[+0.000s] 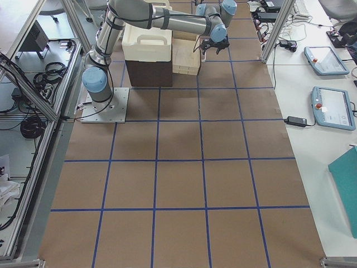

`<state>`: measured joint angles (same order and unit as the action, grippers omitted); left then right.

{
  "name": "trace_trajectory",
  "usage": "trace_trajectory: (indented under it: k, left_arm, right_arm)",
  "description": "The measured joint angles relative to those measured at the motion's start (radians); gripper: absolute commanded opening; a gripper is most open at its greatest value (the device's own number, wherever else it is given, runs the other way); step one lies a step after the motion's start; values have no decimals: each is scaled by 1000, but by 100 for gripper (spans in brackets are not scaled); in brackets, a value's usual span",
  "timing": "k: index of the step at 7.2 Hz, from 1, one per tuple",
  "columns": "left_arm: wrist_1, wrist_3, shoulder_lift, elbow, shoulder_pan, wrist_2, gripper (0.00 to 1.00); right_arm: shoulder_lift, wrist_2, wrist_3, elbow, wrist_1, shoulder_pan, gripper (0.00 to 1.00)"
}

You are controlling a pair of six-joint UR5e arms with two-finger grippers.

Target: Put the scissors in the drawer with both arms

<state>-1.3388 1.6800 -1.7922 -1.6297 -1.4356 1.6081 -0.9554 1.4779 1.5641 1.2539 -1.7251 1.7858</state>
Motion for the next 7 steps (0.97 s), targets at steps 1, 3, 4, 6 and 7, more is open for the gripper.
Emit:
trace_trajectory:
  k: [1,3,4,6,7]
  left_arm:
    - [-5,-14,3,0,-3,0,0]
    - [-21,-65,15,0,-27,-2,0]
    - [-29,-98,26,0,-54,2,0]
    - [-37,-140,32,3,-81,13,0]
    - [-39,-144,33,3,-84,15,0]
  right_arm:
    - [9,0,-1,-10,0,-1,100]
    - [15,1,-1,-20,0,-2,100]
    - [7,4,-1,-20,5,-2,100]
    - [-49,9,0,-19,48,-2,100]
    - [-84,19,-14,-19,79,-2,100]
